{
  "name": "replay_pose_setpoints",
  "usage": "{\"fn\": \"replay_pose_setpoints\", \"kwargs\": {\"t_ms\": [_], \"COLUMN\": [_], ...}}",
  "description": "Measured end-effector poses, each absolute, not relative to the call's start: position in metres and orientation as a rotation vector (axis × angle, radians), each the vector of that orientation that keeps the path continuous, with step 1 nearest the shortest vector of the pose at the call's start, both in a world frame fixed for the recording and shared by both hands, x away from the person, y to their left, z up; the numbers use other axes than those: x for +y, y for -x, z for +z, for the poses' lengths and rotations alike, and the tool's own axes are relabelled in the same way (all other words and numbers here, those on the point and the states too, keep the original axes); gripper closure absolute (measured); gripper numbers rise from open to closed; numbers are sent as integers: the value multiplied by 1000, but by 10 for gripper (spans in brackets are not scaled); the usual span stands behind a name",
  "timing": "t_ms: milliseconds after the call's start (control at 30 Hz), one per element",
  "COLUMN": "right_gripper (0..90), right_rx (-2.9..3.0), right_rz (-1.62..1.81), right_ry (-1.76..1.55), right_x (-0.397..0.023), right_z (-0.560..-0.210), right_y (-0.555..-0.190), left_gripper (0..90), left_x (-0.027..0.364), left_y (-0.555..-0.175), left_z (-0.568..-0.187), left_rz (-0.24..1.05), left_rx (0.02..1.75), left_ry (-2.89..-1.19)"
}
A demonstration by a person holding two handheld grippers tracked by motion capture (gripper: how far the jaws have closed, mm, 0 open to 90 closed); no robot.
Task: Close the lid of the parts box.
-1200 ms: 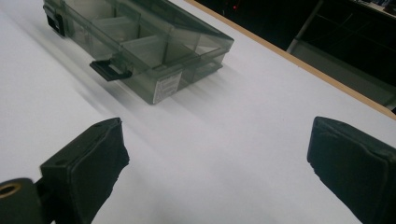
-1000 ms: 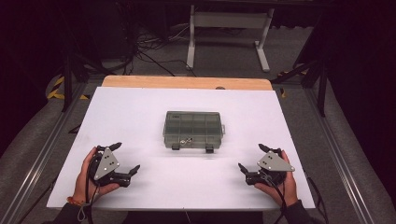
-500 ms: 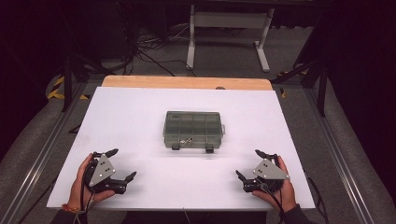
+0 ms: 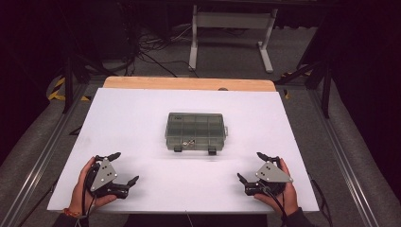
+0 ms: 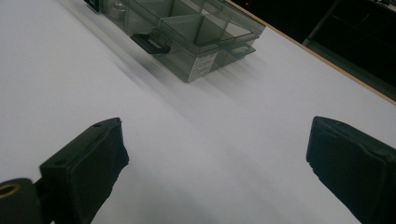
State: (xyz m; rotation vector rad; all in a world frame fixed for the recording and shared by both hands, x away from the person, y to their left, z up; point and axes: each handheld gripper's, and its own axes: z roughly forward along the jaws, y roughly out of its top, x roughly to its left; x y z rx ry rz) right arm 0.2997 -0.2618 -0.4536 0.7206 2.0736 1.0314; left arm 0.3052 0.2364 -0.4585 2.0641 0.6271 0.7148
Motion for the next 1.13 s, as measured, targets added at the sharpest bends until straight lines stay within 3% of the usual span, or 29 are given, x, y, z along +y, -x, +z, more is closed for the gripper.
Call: {"fn": "replay_pose_setpoints", "kwargs": {"t_ms": [1133], "right_gripper": [51], "right_rx": [2065], "right_rz": [1044], "right_ry": [-724], "right_x": [-264], "right_z": [-454], "right_y": [-302], "left_gripper": [44], "left_x": [233], "left_y": [-309], "left_z": [-460], "left_rz": [717], "left_rx": [639], "left_ry": [-2076]}}
